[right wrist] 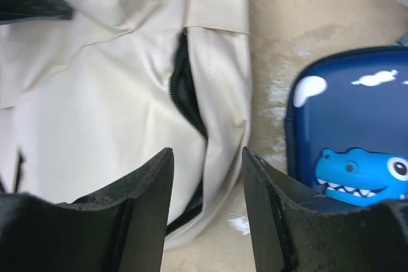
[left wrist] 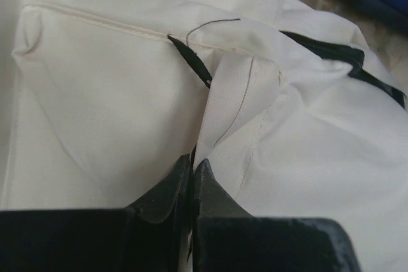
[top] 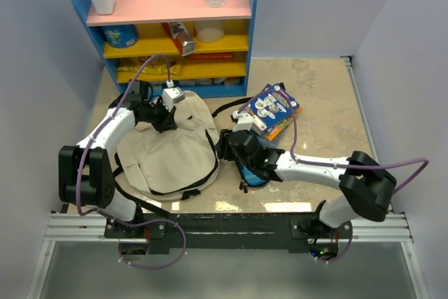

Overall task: Pack the student bag
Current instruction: Adjust the student bag at the center of the board.

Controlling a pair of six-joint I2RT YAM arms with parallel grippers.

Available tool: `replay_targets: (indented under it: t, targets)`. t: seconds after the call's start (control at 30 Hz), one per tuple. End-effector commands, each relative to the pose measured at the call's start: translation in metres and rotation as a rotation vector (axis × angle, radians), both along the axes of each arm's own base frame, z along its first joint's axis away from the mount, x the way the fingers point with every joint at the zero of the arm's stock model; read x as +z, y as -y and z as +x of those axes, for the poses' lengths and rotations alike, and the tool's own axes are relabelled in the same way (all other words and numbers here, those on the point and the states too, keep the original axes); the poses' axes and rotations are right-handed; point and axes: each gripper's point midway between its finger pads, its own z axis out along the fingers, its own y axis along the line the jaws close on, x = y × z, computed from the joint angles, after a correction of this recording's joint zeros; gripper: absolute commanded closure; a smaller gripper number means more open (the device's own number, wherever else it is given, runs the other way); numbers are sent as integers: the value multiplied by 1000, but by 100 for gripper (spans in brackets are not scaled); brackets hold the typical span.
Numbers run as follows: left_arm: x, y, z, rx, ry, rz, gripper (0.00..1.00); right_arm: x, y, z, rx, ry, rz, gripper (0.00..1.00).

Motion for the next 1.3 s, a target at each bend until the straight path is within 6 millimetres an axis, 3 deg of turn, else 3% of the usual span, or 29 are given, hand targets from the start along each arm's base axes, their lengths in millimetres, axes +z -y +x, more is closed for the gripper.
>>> replay_targets:
  t: [0.0,0.13,0.3,0.43,0.57,0.7,0.73,0.87,1.0,1.03,1.07,1.13,1.27]
  targets:
    - [50,-10,54,236,196,-52,100,29,-28,-22,119,1,141,50]
    - [63,-12,58,306,201,-93,100,24,-64,-53,276,-65,240,50]
    - [84,-21,67,431,245,-115,100,9,-77,-78,355,-137,285,46]
    - [96,-26,67,474,274,-126,100,22,-82,-86,389,-144,366,39]
    - [83,-26,63,475,239,-117,100,38,-88,-95,439,-144,458,34]
    - [81,-22,60,461,230,-127,100,44,-94,-97,441,-159,518,30]
    - [80,-22,59,462,228,-127,100,56,-98,-96,454,-132,565,30]
    - [81,-22,58,455,230,-124,100,69,-107,-93,453,-128,634,29]
    - [87,-18,56,435,233,-143,100,64,-119,-83,413,-154,647,30]
    - [88,-17,56,429,235,-144,100,54,-122,-79,398,-167,630,30]
    - [90,-17,55,426,236,-145,100,60,-127,-75,389,-159,638,31]
    - [94,-15,52,400,245,-146,100,53,-132,-70,360,-175,627,35]
    - [91,-11,40,336,222,-122,97,63,-132,-59,302,-165,665,46]
